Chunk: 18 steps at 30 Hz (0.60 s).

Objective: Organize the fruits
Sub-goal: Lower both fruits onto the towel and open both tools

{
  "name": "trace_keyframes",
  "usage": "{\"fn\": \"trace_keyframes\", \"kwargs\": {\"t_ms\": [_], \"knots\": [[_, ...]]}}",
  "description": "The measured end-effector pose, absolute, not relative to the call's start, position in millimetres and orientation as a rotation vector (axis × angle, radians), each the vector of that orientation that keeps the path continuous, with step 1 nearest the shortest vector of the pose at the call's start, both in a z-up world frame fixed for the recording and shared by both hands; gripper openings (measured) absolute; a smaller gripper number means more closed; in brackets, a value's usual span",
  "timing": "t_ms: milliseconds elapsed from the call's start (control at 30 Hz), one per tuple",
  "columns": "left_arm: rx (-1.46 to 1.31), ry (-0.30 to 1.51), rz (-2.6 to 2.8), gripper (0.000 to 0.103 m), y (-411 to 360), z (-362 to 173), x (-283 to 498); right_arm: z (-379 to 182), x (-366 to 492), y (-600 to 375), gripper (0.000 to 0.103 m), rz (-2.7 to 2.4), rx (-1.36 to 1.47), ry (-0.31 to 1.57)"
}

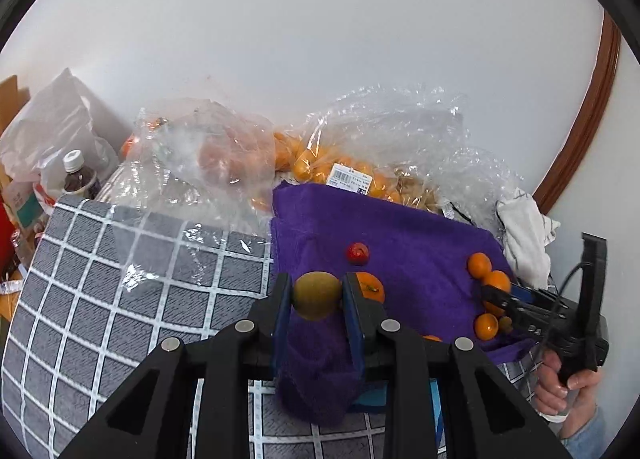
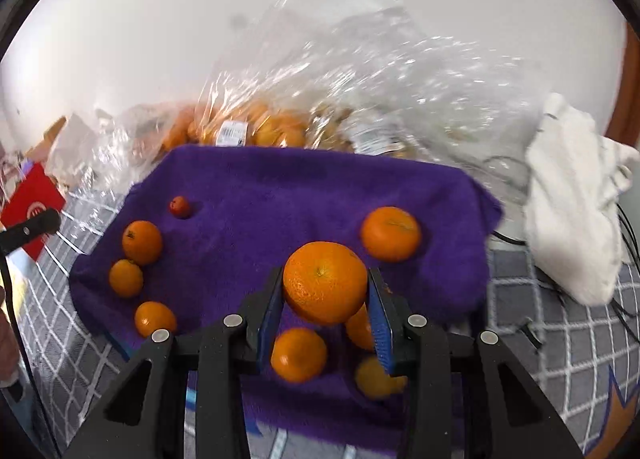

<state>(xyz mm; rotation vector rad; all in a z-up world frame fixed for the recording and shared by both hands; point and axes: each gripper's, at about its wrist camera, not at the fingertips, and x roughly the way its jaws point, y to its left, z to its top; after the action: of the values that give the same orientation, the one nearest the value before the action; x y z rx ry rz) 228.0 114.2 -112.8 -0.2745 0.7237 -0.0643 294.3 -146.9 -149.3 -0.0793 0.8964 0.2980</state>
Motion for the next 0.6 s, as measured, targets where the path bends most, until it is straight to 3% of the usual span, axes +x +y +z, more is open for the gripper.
{"fn": "trace_keyframes", "kwargs": {"t_ms": [200, 333, 600], "knots": [[-0.237, 0.763, -0.122, 0.024, 95.0, -121.0, 250.6, -166.1, 301.5, -135.1, 0.04, 0.302, -0.125, 0.925], [-0.209, 0.79, -0.151, 0.024, 75.9, -128.4, 269.3, -161.1, 297.8, -142.6, 0.055, 0.313, -0.104, 0.911], [-0.187, 0.84, -0.201, 0.024, 41.7, -136.2, 302.1, -132.2, 274.8, -185.1, 0.061, 0.218, -0.069, 0.842]]}}
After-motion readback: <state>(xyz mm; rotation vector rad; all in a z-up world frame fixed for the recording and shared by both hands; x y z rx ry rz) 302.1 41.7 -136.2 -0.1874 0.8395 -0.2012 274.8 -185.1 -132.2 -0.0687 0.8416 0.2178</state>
